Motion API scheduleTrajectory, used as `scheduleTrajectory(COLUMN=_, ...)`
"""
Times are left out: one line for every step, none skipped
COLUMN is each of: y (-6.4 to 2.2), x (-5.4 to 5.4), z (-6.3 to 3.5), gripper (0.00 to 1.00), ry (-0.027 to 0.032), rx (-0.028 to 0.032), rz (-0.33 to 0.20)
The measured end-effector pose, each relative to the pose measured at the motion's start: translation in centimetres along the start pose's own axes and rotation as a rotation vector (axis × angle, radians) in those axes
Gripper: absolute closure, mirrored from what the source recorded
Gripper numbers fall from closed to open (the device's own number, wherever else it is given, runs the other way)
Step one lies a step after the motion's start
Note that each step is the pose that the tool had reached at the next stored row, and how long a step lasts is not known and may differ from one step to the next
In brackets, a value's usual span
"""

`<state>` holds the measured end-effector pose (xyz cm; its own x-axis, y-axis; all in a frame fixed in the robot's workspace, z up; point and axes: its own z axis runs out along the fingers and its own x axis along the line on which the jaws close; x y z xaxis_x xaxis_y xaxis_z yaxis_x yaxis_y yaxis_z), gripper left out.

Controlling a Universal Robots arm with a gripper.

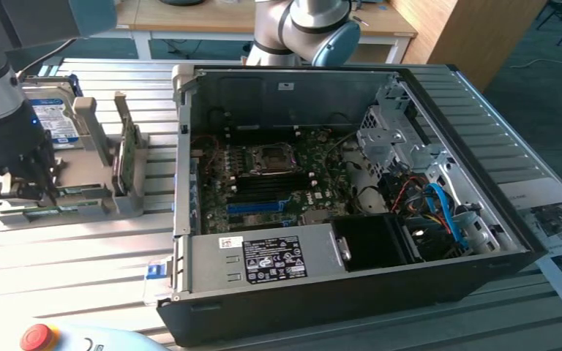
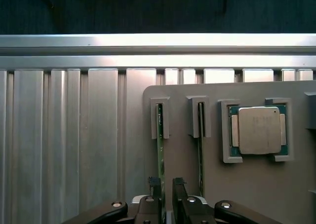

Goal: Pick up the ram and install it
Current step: 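Pick up the ram and move it above insertion slot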

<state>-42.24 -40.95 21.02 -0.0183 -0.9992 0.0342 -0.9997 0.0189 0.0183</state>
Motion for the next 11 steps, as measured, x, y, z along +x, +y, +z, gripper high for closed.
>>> scheduleTrajectory(y=0.00, x=0.00, z=0.09, gripper=0.76, ry=0.0000, rx=-0.0001, rz=0.000)
scheduleTrajectory(y=0.00, x=0.00, z=0.18, gripper=0.76, ry=0.0000, rx=0.0000, rz=0.000)
scheduleTrajectory(y=0.00, x=-0.01, z=0.27, gripper=0.76, ry=0.0001, rx=-0.0001, rz=0.000)
scheduleTrajectory(y=-0.01, x=-0.01, z=0.35, gripper=0.76, ry=0.0000, rx=-0.0001, rz=0.000)
scheduleTrajectory(y=-0.01, x=-0.01, z=0.42, gripper=0.76, ry=0.0000, rx=-0.0001, rz=0.000)
scheduleTrajectory(y=-0.01, x=-0.01, z=0.48, gripper=0.76, ry=0.0002, rx=-0.0003, rz=0.000)
scheduleTrajectory(y=0.00, x=-0.01, z=0.53, gripper=0.76, ry=0.0005, rx=-0.0006, rz=0.000)
scheduleTrajectory(y=0.00, x=-0.01, z=0.57, gripper=0.76, ry=0.0008, rx=-0.0010, rz=0.000)
scheduleTrajectory(y=0.00, x=-0.01, z=0.61, gripper=0.76, ry=0.0008, rx=-0.0012, rz=0.000)
scheduleTrajectory(y=0.00, x=-0.01, z=0.65, gripper=0.76, ry=0.0007, rx=-0.0010, rz=0.000)
scheduleTrajectory(y=-0.01, x=-0.01, z=0.67, gripper=0.76, ry=0.0005, rx=-0.0008, rz=0.000)
